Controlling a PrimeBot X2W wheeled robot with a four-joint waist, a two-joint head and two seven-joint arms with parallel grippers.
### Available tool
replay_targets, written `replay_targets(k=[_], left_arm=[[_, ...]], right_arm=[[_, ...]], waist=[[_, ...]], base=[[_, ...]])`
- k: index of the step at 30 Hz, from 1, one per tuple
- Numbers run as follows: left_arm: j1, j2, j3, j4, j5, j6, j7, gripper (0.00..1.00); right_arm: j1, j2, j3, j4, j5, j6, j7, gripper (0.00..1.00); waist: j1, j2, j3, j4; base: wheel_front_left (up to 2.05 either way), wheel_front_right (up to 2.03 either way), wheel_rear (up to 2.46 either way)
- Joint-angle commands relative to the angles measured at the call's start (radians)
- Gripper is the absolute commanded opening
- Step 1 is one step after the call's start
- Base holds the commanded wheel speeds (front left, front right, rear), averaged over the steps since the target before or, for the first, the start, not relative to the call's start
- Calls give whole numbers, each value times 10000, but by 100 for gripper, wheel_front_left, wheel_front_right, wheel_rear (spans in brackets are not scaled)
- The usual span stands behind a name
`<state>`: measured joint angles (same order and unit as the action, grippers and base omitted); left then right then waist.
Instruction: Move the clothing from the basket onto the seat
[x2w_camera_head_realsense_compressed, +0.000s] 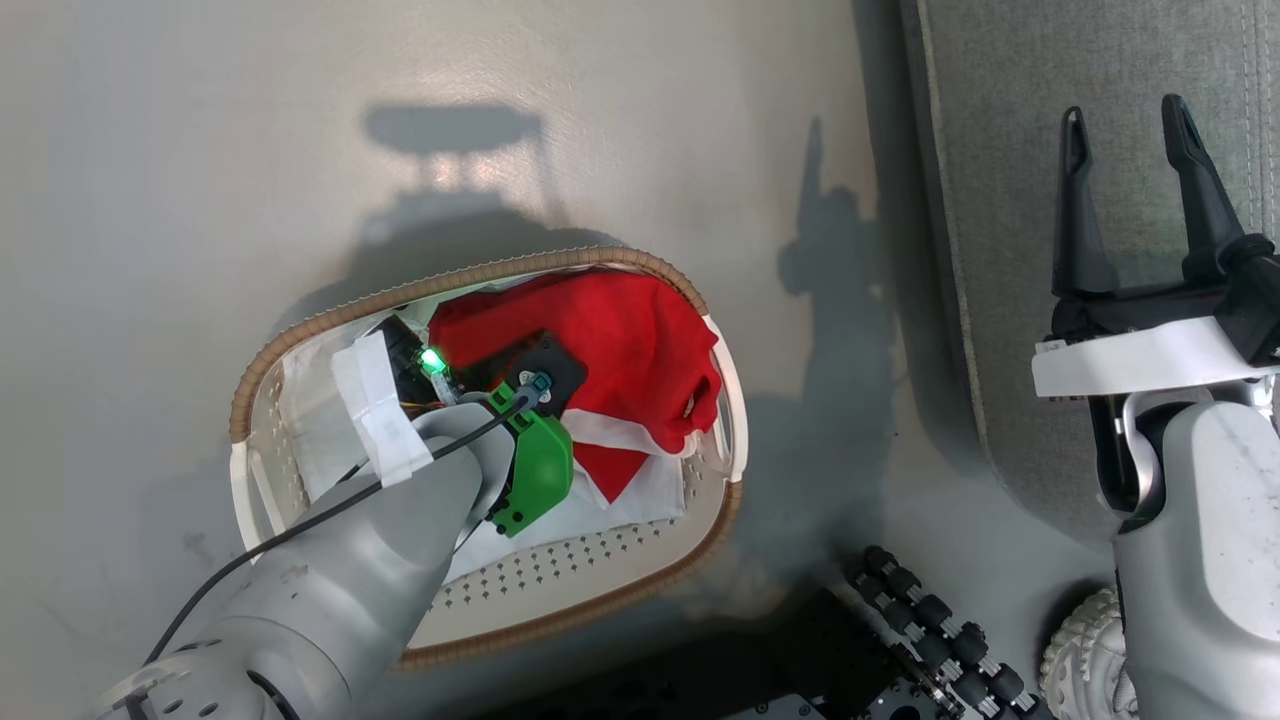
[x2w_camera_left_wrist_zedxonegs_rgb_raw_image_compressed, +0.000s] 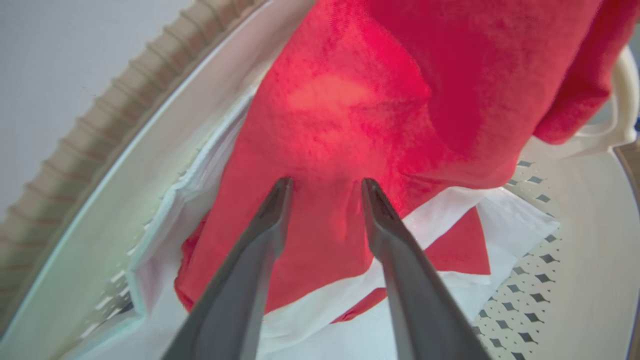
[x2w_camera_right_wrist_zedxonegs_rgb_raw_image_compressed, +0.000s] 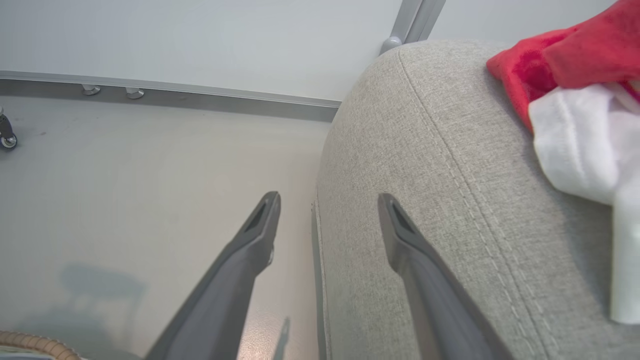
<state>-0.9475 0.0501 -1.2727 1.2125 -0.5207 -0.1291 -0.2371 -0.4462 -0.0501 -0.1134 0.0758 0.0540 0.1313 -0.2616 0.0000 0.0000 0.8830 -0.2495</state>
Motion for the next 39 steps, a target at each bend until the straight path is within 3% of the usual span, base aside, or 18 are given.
replay_targets(k=[1,22,29,39], left_arm=[[20,17,-11,-11,-111,-30,-28,0],[188,43,436,-209,-622,38,-277,0],[815,354,1221,-1503,-239,190,-271,0],[2397,479,3199,-3384,491,187,-271,0]], right_arm=[[103,-20,-64,-53,-62,-10,-49,100],[-868,-22,497,395,627,-10,-49,100],[-919,-22,628,770,756,-10,-49,100],[-354,-30,820,1392,781,-10,-48,100]], waist=[[0,0,-15,-1],[0,0,-658,-235],[0,0,-1647,-54],[0,0,-3617,555]], base=[[0,0,0],[0,0,0],[0,0,0],[0,0,0]])
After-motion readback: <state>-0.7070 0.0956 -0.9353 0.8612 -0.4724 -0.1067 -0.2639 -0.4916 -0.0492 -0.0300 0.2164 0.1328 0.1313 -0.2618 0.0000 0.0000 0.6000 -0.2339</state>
